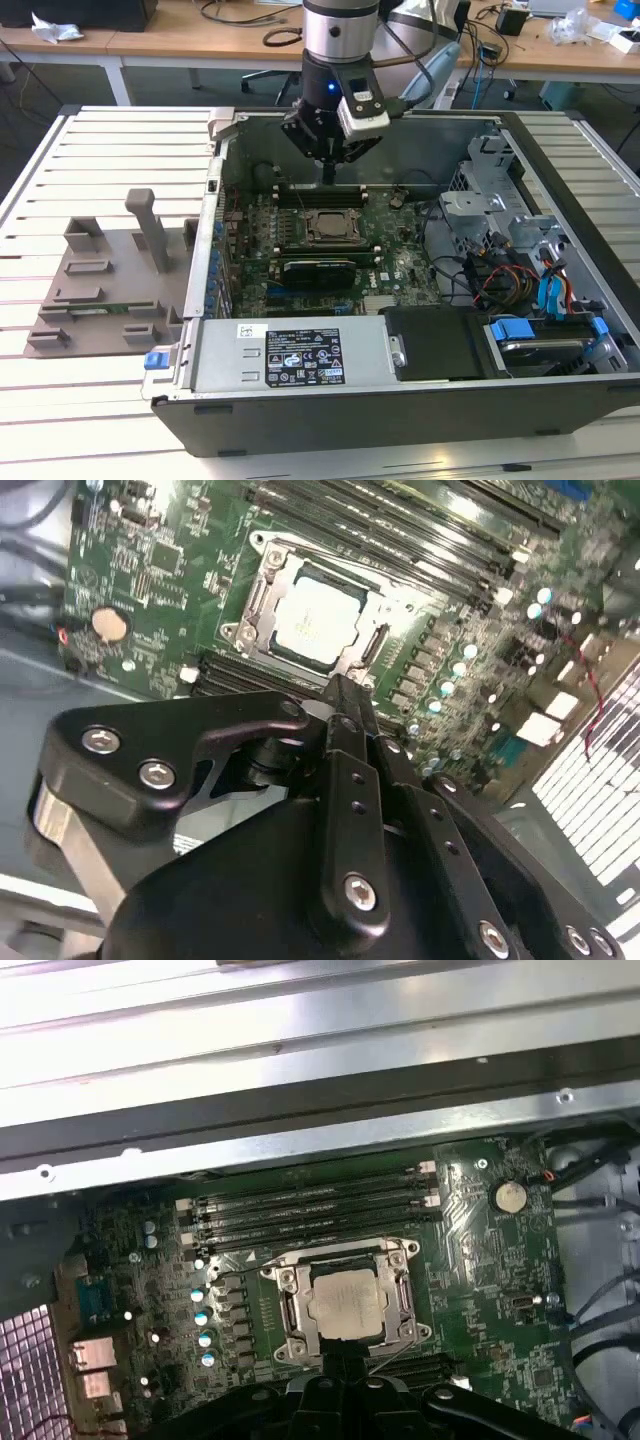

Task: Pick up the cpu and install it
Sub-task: 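Install the first cpu locking lever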

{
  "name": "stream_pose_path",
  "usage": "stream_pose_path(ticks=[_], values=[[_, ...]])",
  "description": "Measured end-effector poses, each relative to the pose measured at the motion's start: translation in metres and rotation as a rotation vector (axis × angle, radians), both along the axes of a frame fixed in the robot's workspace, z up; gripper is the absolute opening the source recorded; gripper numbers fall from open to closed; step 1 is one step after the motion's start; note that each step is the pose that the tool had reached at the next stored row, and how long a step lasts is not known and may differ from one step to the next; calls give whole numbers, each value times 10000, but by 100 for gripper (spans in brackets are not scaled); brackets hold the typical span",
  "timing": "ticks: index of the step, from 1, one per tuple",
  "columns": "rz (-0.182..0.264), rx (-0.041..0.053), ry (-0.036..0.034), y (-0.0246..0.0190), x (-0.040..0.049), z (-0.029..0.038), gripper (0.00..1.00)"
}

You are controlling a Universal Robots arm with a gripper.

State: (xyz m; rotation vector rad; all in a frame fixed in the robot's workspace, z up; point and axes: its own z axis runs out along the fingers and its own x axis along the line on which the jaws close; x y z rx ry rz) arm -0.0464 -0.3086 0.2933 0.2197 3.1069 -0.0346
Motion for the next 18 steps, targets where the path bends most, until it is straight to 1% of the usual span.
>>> stream_pose_path(ticks=[1, 2, 3, 6, 9, 13, 15, 18], values=[[639, 0, -1, 0, -1, 0, 11], [642, 1, -1, 1, -84, -1, 11], [639, 0, 0, 2, -117, 0, 11], [640, 1, -1, 7, -199, -11, 11], [641, 0, 0, 19, -262, -55, 11], [640, 0, -1, 71, -354, -86, 11], [639, 0, -1, 110, -415, -99, 11], [639, 1, -2, 151, -478, -113, 11]])
